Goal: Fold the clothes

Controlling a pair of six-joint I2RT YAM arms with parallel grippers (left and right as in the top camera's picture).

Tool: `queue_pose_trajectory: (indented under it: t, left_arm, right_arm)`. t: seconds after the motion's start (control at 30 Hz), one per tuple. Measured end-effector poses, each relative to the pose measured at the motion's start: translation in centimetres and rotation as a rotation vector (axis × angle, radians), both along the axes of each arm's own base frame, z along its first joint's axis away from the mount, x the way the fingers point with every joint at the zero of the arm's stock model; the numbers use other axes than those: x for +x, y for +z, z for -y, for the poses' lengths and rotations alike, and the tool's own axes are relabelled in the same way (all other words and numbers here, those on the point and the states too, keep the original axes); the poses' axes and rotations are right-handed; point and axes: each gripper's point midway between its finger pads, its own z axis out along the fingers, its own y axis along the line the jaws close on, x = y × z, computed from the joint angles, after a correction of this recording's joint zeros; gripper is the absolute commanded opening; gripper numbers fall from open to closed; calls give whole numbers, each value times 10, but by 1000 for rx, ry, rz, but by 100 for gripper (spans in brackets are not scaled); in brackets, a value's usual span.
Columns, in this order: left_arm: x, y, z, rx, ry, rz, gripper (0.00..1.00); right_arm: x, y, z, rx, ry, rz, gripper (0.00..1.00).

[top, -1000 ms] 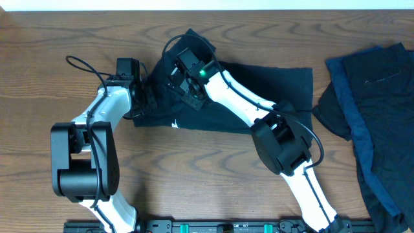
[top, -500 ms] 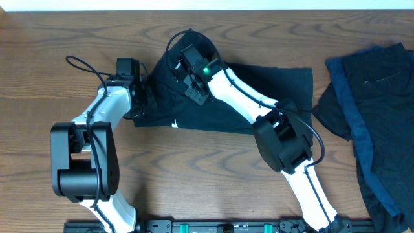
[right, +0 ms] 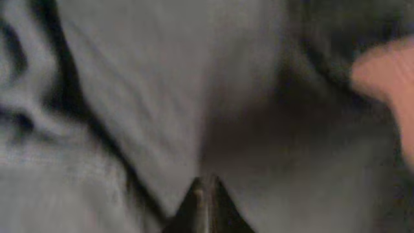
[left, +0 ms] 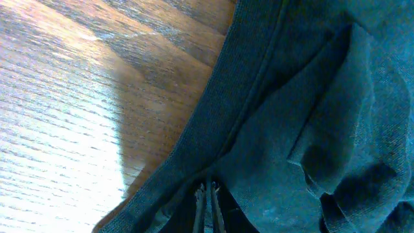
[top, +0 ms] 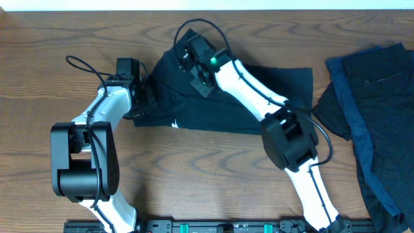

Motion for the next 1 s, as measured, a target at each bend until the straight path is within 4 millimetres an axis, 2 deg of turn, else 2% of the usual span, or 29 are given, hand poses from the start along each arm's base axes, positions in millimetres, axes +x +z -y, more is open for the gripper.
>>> queue_pose_trajectory:
  t: [0.17,0.33,0.53,0.67,0.83,1.0]
  left_arm:
    - [0,0,0,0,0,0,8]
    - [0,0,0,0,0,0,8]
    - [0,0,0,0,0,0,8]
    - [0,0,0,0,0,0,8]
    - [0,0,0,0,0,0,8]
    - [0,0,0,0,0,0,8]
  right_arm:
    - [-29,1,10,-17,10,-122,1]
    - [-45,-7,8,4,23,-193,1]
    - [-58,-7,-3,66,44,-259,1]
    - [-66,-8,-5,75,49,-290,1]
    - [-66,-11,-5,77,49,-287,1]
    - [-66,-24,2,42,37,-276,1]
